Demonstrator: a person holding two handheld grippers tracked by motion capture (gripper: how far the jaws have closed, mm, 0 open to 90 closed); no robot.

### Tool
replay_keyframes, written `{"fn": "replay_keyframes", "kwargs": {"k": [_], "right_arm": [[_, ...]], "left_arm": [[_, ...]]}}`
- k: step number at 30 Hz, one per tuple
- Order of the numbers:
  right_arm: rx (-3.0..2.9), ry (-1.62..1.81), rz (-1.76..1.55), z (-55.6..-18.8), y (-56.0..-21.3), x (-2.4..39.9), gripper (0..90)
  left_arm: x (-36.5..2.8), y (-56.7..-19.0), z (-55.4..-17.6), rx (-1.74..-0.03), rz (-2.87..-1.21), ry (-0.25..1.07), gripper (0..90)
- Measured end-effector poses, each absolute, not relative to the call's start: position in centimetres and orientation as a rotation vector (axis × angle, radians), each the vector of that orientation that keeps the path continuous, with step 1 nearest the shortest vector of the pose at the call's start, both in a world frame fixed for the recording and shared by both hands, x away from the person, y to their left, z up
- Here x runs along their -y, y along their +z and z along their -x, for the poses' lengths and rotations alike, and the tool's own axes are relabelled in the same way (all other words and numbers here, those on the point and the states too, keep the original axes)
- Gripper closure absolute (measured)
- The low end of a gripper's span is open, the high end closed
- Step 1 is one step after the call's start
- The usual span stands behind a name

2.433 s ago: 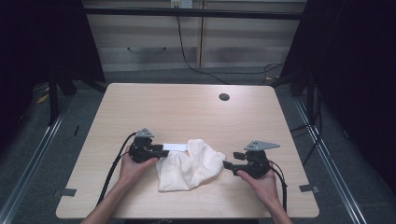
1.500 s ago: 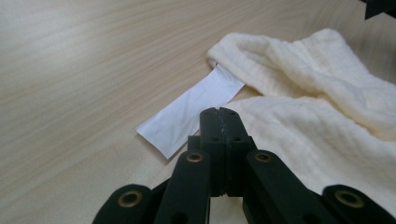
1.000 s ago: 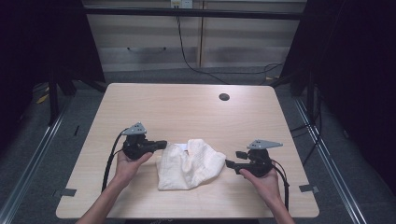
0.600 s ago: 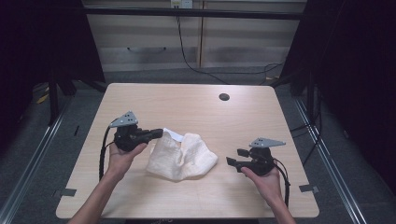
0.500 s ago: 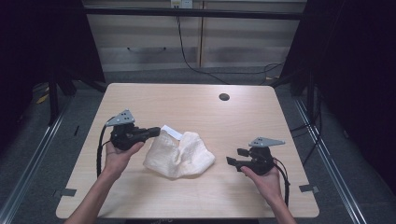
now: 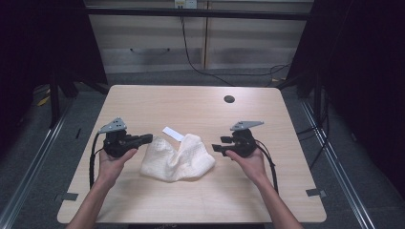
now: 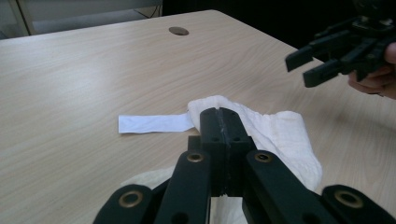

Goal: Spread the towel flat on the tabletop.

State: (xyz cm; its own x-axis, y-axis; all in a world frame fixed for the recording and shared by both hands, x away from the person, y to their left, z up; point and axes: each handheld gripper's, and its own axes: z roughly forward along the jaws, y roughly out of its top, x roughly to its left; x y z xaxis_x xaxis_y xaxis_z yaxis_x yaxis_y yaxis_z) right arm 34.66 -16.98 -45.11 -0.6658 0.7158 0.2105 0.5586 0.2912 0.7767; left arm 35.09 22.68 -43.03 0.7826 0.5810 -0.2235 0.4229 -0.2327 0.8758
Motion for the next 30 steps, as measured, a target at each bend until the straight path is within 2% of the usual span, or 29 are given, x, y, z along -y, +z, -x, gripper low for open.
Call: {"fn": "replay_keyframes", "kwargs": {"k": [5, 8, 22, 28, 29, 30], "right_arm": [[-2.433, 1.373, -1.141, -38.2, -45.8, 14.6, 51.4], [-2.498, 1.350, -1.128, -40.2, -46.6, 12.4, 49.4], [-2.613, 1.187, -1.088, -44.0, -49.5, 8.7, 48.5], [-2.632, 1.169, -1.074, -44.5, -50.2, 7.9, 50.1], [-2.630, 1.153, -1.059, -44.5, -50.3, 7.8, 55.2], [-2.630, 1.153, -1.059, -44.5, -50.3, 7.8, 55.2]], "left_arm": [[-22.9, -43.2, -35.2, -0.773, -1.858, 0.167, 90.0], [-23.0, -43.5, -35.4, -0.783, -1.866, 0.169, 90.0], [-23.0, -44.2, -35.9, -0.809, -1.875, 0.167, 89.9], [-23.2, -44.3, -35.9, -0.817, -1.868, 0.165, 89.9], [-23.2, -44.3, -35.9, -0.815, -1.869, 0.160, 89.8], [-23.3, -44.3, -36.0, -0.816, -1.870, 0.161, 89.8]]}}
